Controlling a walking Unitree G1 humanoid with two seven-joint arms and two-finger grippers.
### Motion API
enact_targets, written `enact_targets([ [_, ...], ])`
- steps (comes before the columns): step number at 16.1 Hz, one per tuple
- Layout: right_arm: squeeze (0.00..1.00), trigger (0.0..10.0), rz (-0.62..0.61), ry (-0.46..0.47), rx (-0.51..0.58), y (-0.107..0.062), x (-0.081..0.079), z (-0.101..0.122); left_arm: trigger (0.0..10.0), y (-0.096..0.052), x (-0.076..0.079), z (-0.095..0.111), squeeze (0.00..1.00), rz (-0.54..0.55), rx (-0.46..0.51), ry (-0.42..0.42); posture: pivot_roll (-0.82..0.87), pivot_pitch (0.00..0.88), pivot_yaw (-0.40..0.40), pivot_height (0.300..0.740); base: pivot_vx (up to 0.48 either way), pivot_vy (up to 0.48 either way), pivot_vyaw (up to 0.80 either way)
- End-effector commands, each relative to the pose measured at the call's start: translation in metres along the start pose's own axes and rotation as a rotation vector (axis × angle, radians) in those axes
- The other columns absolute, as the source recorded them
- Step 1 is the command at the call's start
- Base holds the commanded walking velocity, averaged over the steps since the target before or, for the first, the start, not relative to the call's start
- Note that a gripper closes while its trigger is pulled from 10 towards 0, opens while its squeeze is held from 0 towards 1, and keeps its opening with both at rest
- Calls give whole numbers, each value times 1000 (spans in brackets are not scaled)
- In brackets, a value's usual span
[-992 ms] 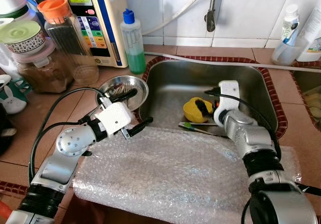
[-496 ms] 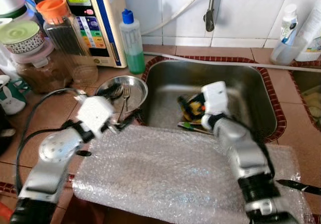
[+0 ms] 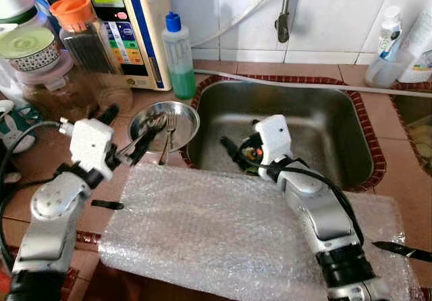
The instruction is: Kitchen organization
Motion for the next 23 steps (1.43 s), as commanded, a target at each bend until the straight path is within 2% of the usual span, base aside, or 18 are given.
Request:
enact_targets([
  [1, 0, 10000, 46, -3, 13, -1, -10, 4, 10000, -10, -4, -13, 0, -11, -50, -11, -148, 103, 88, 740, 0, 0, 0],
  [7, 0, 10000, 70, -18, 17, -3, -16, 6, 10000, -28, -16, -39, 0, 5, -140, -57, -144, 108, 90, 740, 0, 0, 0],
  [10, 0, 10000, 87, -34, 18, -4, -18, 7, 10000, -29, -21, -38, 0, -27, -157, -1, -145, 108, 85, 740, 0, 0, 0],
  [12, 0, 10000, 131, -59, 4, -4, -25, 5, 10000, -28, -12, -38, 0, -111, -170, 58, -142, 107, 82, 740, 0, 0, 0],
  [15, 0, 10000, 202, -61, -21, -6, -36, 1, 10000, -26, -4, -38, 0, -169, -164, 111, -143, 106, 83, 740, 0, 0, 0],
  [20, 0, 10000, 238, -80, -40, -9, -44, -5, 10000, -26, 1, -44, 0, -217, -185, 176, -143, 105, 83, 740, 0, 0, 0],
  [21, 0, 10000, 241, -82, -38, -9, -45, -4, 4941, -26, 2, -47, 0, -230, -193, 209, -143, 105, 83, 740, 0, 0, 0],
  [22, 0, 10000, 243, -84, -37, -9, -45, -4, 2706, -26, 2, -47, 0, -228, -193, 210, -143, 105, 83, 740, 0, 0, 0],
  [23, 0, 10000, 246, -90, -35, -9, -46, -3, 3490, -25, 2, -48, 0, -226, -194, 209, -145, 103, 86, 740, 0, 0, 0],
])
Point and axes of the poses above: a point about 5 cm out from each wrist's last joint towards the gripper, its own y axis pointing out of the wrist towards the gripper, its own z axis along the axis of the wrist's last joint, x = y × z, the point moved 5 cm from there along y, pointing out of the wrist towards the gripper, and after that the axes turned 9 degrees about y, right-handed, at the moved point
